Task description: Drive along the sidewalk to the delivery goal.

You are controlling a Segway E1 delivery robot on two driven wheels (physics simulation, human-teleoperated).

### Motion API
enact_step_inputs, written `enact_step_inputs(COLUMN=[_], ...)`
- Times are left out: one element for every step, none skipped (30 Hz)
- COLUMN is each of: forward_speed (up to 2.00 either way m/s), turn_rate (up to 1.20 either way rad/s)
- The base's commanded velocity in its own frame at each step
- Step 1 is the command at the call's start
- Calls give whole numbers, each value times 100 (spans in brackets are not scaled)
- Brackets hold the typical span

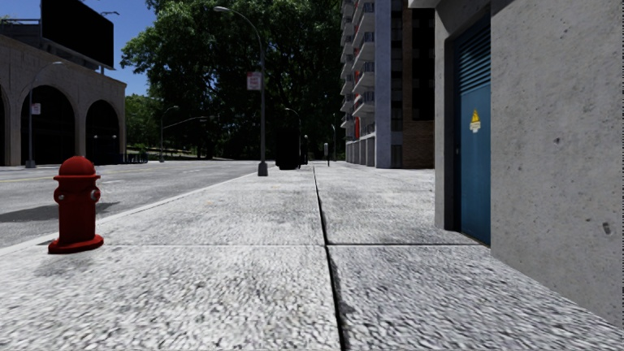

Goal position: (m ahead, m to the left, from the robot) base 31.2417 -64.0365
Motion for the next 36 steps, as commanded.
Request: enact_step_inputs(forward_speed=[200, 200, 200, 200, 200, 200, 200, 200, 200, 200, 200, 200, 200, 200, 200, 200, 200, 200, 200, 200, 200, 200, 200, 200, 200, 200, 200, 200, 200, 200, 200, 200, 200, 200, 200, 200], turn_rate=[0, 0, 0, 0, 0, 0, 0, 0, 0, 0, 0, 0, 0, 0, 0, 0, 0, -1, -12, -22, -36, -36, -41, -43, -46, -46, -47, -47, -47, -47, -47, -47, -47, -47, -47, -47])
